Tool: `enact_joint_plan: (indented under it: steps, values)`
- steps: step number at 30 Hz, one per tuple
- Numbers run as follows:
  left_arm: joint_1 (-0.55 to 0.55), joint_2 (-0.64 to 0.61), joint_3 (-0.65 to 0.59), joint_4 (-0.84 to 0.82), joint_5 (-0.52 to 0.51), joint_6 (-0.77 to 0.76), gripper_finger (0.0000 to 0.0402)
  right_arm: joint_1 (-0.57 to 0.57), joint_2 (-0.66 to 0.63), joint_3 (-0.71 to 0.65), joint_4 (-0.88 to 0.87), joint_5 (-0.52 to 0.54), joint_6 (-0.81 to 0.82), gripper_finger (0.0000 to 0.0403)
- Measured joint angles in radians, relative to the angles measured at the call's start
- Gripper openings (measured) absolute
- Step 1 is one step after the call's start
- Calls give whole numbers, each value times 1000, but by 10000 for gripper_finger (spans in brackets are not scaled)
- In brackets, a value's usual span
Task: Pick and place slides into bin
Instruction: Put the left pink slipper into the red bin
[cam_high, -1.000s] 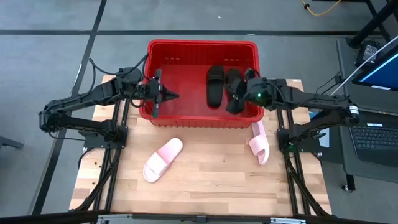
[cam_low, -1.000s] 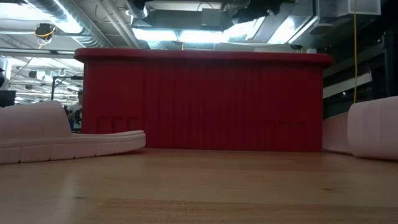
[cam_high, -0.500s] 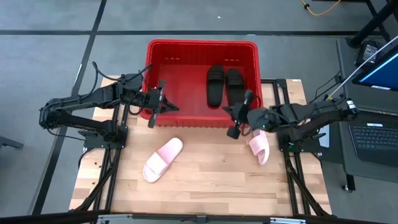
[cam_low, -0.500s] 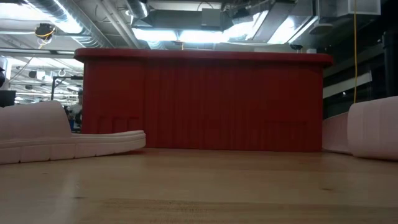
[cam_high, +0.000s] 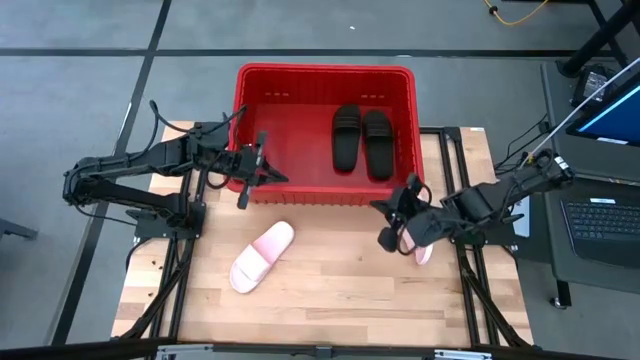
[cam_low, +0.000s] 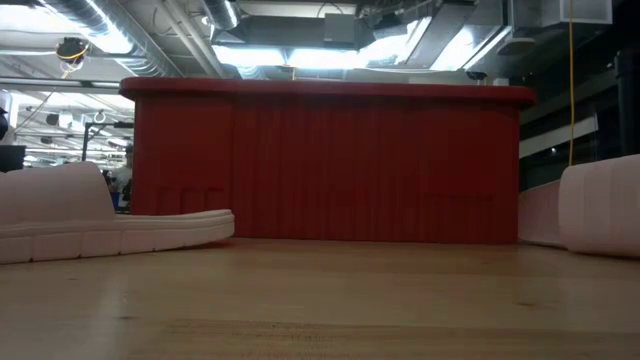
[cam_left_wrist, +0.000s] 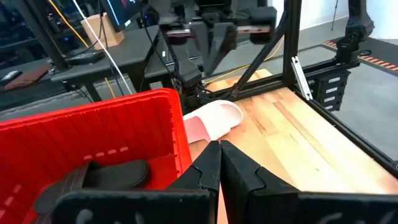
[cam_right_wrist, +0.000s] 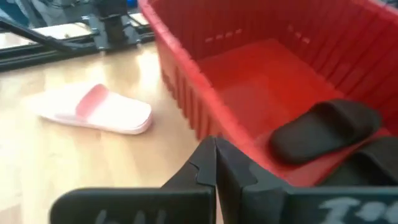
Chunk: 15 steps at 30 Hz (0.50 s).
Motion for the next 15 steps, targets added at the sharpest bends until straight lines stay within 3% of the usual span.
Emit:
enact_joint_plan:
  steps: [9,15]
  values:
    - [-8,-6,0,-149,5,-2,3,28,31,0,25,10,32,2]
    - [-40,-6,-1,-200,5,-100,2,9,64,0,30,10,-4,6]
